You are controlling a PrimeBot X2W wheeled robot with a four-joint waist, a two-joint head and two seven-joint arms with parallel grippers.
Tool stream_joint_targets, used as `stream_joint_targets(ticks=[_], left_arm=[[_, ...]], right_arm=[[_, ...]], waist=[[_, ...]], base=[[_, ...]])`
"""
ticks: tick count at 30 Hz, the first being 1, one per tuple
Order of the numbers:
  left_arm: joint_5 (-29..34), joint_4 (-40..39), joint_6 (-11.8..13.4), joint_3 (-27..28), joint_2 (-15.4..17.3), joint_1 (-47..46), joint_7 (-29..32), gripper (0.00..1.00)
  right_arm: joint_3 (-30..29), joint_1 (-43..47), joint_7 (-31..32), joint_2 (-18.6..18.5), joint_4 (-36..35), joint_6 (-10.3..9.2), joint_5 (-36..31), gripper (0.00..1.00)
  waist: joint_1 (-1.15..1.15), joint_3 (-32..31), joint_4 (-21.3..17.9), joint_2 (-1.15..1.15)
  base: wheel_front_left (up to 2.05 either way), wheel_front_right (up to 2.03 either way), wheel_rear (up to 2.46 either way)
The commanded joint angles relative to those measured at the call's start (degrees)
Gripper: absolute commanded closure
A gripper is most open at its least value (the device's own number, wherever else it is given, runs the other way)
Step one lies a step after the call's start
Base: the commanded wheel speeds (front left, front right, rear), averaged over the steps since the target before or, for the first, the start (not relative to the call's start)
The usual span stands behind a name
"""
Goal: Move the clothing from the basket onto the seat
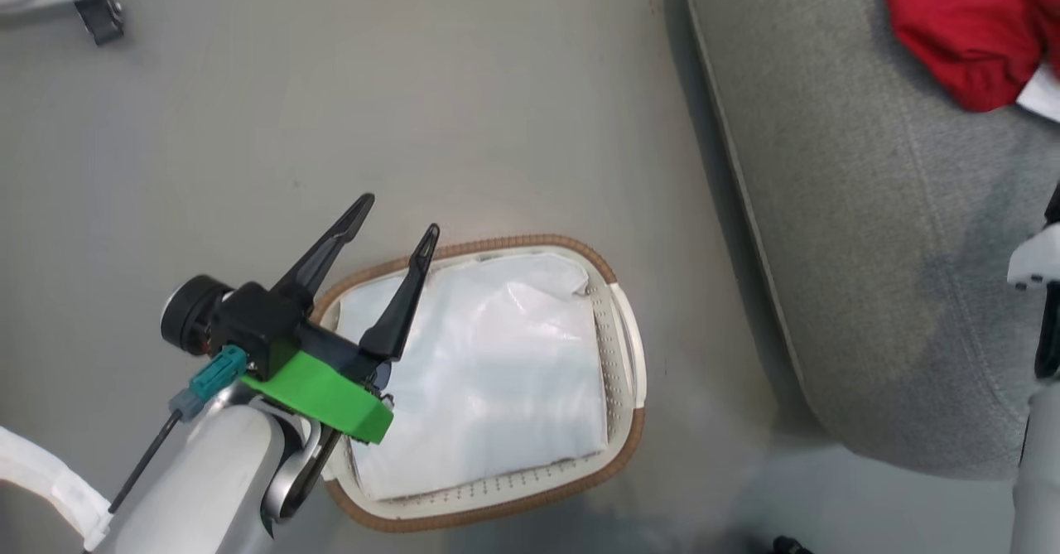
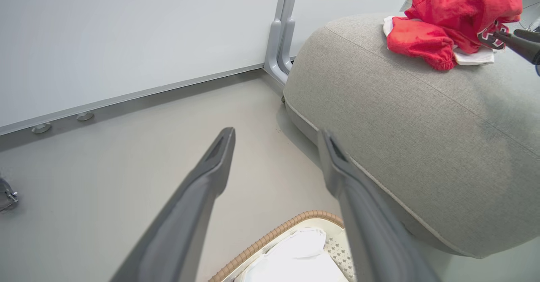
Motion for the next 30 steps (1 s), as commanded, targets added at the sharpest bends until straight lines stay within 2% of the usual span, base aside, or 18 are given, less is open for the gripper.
stream_joint_targets(ticks=[1,10,18,26,30], left_arm=[[0.01,0.61,-0.03,0.77,-0.25,1.48,-0.03,0.0],[2.38,6.17,-0.03,9.4,-4.35,7.54,-0.03,0.0],[6.65,12.27,-0.03,22.77,-9.16,12.66,-0.03,0.0],[9.95,15.61,-0.03,32.76,-12.92,16.8,-0.03,0.0],[11.71,15.7,-0.03,34.93,-14.25,19.5,-0.03,0.0]], right_arm=[[0.39,1.97,-0.25,0.0,-1.08,-0.08,1.11,0.0],[10.44,10.22,-0.27,0.28,-3.01,-0.08,5.36,0.0],[21.08,11.87,-0.27,0.4,-0.26,-0.08,11.76,0.0],[28.48,15.38,-0.27,0.41,2.01,-0.08,15.99,0.0],[30.67,17.91,-0.27,0.37,2.97,-0.08,17.13,0.0]], waist=[[0.0,-5.46,-0.16,0.0],[0.0,-13.88,2.69,0.0],[0.0,-20.2,6.67,0.0],[0.0,-24.7,9.11,0.0],[0.0,-26.8,9.36,0.0]], base=[[0.0,0.0,0.0],[0.0,0.0,0.0],[0.0,0.0,0.0],[0.0,0.0,0.0],[0.0,0.0,0.0]])
